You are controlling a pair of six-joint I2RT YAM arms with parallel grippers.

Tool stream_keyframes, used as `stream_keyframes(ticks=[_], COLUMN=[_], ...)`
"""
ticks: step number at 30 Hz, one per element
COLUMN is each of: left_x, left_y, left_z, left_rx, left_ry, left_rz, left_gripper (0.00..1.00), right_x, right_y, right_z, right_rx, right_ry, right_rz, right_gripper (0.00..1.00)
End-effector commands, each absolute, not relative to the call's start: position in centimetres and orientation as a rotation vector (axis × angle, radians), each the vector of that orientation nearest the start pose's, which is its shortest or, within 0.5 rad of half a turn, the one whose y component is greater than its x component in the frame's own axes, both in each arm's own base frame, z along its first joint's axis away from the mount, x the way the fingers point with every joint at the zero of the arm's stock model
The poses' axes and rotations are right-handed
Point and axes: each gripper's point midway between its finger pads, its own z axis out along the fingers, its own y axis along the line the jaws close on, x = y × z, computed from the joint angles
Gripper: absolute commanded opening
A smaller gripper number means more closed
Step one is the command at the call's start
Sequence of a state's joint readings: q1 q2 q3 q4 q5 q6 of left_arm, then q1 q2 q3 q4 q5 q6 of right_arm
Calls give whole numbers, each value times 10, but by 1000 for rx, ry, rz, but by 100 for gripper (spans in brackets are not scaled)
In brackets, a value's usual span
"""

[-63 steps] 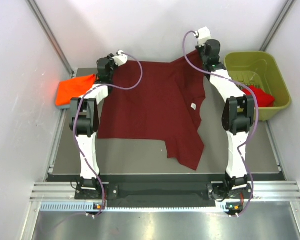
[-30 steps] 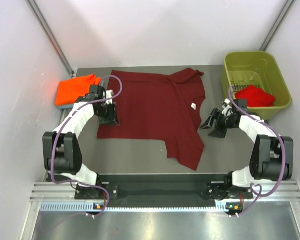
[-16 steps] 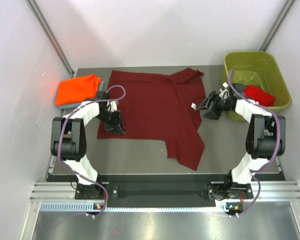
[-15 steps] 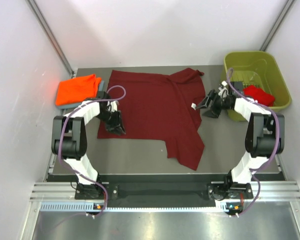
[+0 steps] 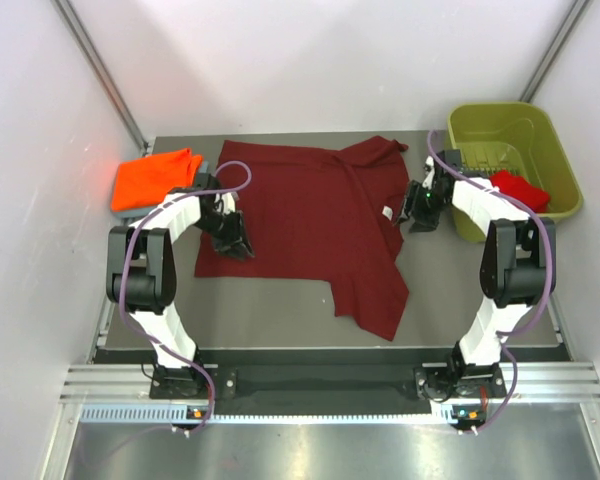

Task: Fold and stack the t-shirts
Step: Flatten the tshirt out

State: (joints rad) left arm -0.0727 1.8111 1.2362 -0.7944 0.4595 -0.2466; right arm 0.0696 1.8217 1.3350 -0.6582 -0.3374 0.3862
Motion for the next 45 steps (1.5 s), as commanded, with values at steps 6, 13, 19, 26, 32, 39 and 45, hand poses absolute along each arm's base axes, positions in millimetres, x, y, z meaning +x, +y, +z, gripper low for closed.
stream_keyframes(ticks=[6,13,19,26,32,39,45], left_x=[321,326,326,318,321,320,314], left_y=[-114,-117,-118,-114,-120,-116,-117], left_z=[70,76,74,70,74,81,87], left_rx=[-208,-219,-226,-234,-265,-240,-247], left_ry=[2910,2900,2911,2947,2928,2915,2895], left_rz=[-770,-796,-801,-773,-823,-795,-806], left_gripper=[39,38,38,38,38,37,38], right_x=[365,374,376,384,384,372,372], right_y=[89,101,109,89,62,41,32], right_z=[63,47,33,39,59,63,71], right_rx=[304,251,210,159,134,94,74], right_ry=[2794,2821,2844,2831,2787,2782,2752], right_rz=[433,413,399,253,105,-44,-103], right_gripper=[49,43,34,0,0,0,0])
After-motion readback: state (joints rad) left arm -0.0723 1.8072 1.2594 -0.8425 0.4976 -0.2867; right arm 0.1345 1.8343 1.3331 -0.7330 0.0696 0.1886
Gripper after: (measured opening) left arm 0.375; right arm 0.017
